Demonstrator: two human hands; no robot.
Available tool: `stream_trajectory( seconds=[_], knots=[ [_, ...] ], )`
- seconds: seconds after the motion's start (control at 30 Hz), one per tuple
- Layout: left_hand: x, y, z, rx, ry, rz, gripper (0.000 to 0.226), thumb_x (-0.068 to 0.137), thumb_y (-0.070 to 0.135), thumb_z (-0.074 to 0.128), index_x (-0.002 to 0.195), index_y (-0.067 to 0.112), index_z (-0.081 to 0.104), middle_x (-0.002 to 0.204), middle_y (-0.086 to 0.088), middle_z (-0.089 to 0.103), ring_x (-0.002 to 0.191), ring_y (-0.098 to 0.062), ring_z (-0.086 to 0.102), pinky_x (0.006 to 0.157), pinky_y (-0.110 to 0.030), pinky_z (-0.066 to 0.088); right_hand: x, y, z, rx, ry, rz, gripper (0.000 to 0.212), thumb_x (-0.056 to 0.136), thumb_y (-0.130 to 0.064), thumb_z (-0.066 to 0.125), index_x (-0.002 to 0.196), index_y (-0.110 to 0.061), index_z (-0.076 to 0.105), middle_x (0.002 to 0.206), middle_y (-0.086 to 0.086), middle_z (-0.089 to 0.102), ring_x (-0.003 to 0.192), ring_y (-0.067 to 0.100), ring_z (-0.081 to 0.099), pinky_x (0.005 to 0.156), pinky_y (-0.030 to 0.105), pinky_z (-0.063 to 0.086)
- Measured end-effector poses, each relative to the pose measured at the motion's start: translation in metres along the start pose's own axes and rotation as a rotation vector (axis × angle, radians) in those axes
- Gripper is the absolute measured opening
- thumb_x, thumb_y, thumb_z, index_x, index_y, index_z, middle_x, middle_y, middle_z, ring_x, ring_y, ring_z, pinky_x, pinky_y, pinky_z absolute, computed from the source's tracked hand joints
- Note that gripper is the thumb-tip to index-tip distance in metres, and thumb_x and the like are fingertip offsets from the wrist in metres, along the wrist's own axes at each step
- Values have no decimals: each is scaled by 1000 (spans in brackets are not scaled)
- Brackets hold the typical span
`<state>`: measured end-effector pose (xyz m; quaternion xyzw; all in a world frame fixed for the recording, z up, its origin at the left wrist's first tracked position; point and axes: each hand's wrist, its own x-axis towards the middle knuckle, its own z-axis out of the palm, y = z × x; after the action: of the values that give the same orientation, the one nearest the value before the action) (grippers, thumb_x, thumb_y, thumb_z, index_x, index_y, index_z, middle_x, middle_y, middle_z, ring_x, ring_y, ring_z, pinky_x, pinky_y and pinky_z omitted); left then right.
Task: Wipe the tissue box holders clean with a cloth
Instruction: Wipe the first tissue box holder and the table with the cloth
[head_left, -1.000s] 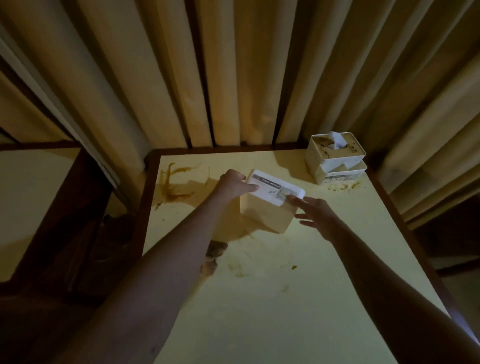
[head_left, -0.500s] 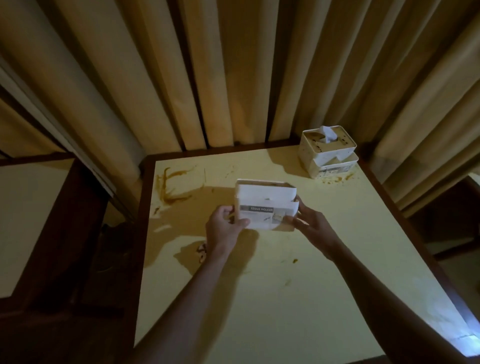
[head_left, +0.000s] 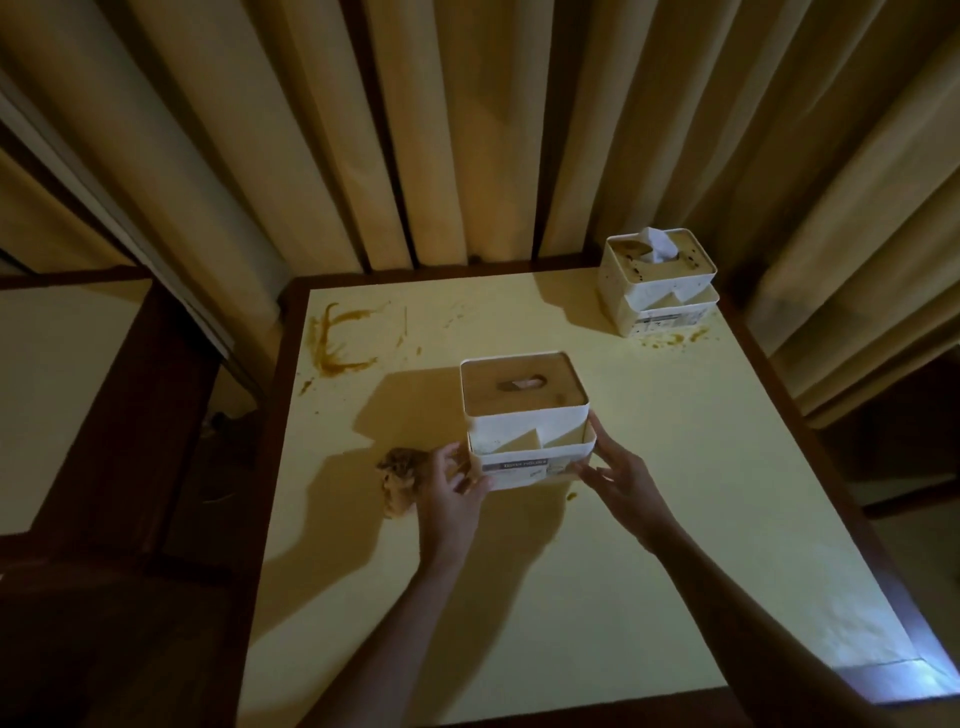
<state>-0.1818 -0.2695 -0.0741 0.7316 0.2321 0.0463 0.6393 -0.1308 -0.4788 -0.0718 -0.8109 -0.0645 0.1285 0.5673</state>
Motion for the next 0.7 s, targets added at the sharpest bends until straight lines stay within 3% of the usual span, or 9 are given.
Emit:
stream_trajectory(
  seconds=[0.1,0.33,0.47,0.53,0.6,0.7],
  knots=[
    [-7,-3,2,0,5,-43,59,77,2,75,127,22,49,116,1,52,101,-12,59,73,-15,49,-7,9,1,-37,9,47,67,91,-17,61,147,-30,27,138,-20,43,127,9,46,102,38,43],
    [-15,-14,8,47,0,-67,71,76,2,76,137,18,43,117,3,48,100,-11,58,80,-19,46,-14,19,-2,-56,-33,102,69,88,-22,66,147,-26,31,140,-15,45,127,9,46,99,34,41],
    [-15,-18,14,52,9,-80,71,75,2,77,136,16,43,122,-4,50,101,-14,57,82,-23,46,-12,26,-7,-27,-58,133,68,87,-29,68,146,-24,35,140,-9,50,129,11,48,104,46,43],
    [-16,-19,15,70,9,-77,70,75,2,76,136,16,44,126,-7,51,101,-14,58,83,-23,47,-10,28,-7,-7,-61,147,66,86,-34,67,145,-24,38,138,-8,53,127,10,49,104,45,44],
    [-15,-17,13,133,-22,-83,73,77,6,76,139,19,40,133,-7,49,105,-15,56,85,-26,48,-9,24,-8,-24,-38,161,61,89,-31,64,144,-21,40,139,-4,52,127,11,49,102,34,44],
    [-15,-9,3,332,-53,8,79,75,6,72,141,28,34,143,-2,38,126,-20,41,101,-38,43,-7,16,-12,-116,89,146,50,93,-32,57,140,-19,46,138,0,53,124,14,51,99,32,45]
  ],
)
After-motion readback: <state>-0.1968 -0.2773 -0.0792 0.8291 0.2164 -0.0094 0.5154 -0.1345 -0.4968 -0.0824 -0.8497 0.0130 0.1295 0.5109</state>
